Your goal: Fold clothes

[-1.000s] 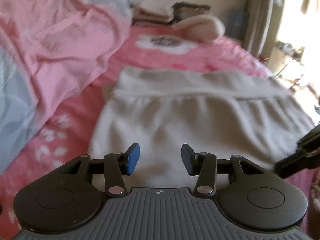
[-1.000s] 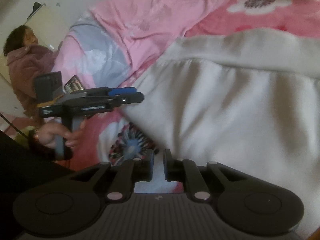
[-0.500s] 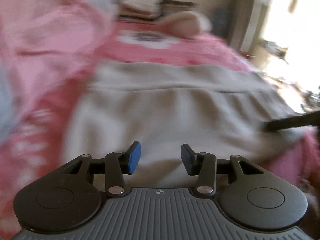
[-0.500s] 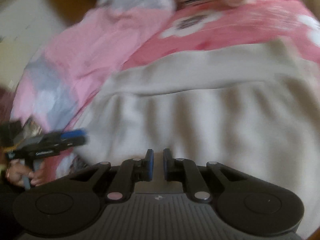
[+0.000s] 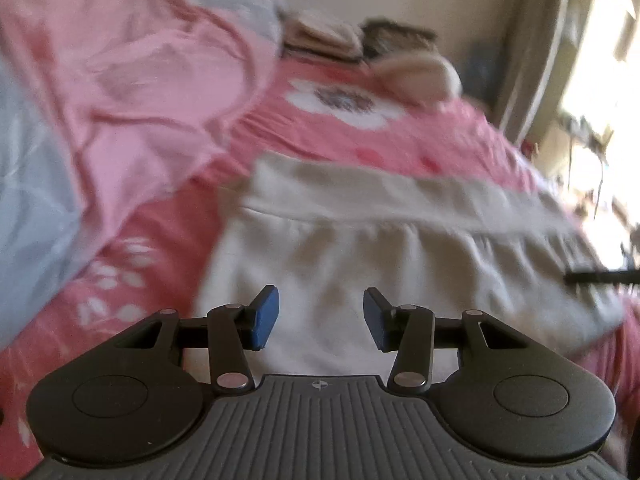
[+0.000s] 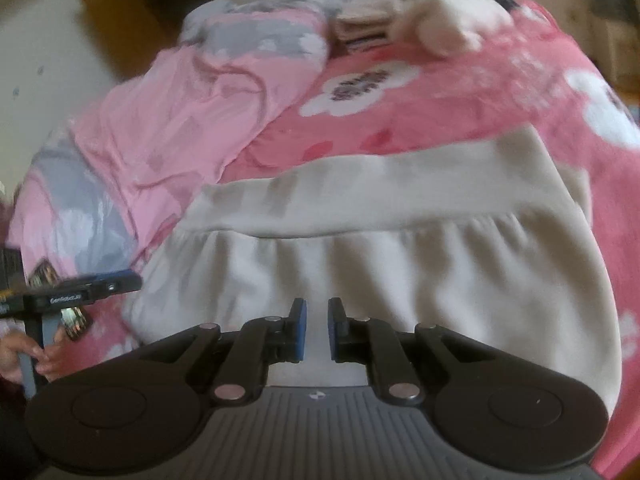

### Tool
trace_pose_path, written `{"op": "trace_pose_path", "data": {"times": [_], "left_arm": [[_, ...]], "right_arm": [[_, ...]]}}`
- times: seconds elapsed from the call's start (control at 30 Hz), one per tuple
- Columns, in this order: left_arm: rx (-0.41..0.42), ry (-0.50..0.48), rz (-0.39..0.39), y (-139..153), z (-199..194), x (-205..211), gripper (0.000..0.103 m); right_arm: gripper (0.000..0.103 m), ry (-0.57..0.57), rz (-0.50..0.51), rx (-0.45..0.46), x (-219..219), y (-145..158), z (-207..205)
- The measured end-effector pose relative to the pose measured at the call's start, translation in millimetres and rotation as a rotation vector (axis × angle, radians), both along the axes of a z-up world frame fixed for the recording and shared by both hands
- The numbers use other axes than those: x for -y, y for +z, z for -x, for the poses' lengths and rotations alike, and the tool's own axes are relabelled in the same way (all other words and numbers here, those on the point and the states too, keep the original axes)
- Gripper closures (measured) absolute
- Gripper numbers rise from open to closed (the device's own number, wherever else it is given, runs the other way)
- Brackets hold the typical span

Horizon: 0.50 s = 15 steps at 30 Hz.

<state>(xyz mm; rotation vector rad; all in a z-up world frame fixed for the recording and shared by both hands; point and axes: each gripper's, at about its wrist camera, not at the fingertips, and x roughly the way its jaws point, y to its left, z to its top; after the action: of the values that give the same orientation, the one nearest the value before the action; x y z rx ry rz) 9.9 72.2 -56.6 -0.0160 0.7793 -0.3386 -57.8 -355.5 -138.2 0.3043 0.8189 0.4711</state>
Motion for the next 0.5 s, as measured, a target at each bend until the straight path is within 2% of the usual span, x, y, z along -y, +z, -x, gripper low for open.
{"op": "trace_pose_path", "data": {"times": [0.07, 0.17, 0.33, 0.4, 0.5], "left_arm": [[-0.039, -0.010, 0.011, -3, 4, 2, 0.056], [-0.117, 0.022, 0.079, -9, 16, -10, 0.056], [-0.215, 0.178, 0.234, -20, 41, -47, 0.056], [-0.228, 0.253, 0.289, -26, 44, -60, 0.056], [-0.222, 0.344, 0.415, -34, 37, -76, 0.055]], "right_arm": [[0.087, 0.017, 0.029, 0.018, -6, 4, 2], [0.084, 0.023, 0.047, 0.009, -11, 2, 5], [0.084, 0.034, 0.040, -0.027, -17, -8, 7], [0.084, 0.042, 0.040, -0.031, -19, -9, 7], [0.084, 0.059, 0.057, -0.018, -24, -6, 8]]}}
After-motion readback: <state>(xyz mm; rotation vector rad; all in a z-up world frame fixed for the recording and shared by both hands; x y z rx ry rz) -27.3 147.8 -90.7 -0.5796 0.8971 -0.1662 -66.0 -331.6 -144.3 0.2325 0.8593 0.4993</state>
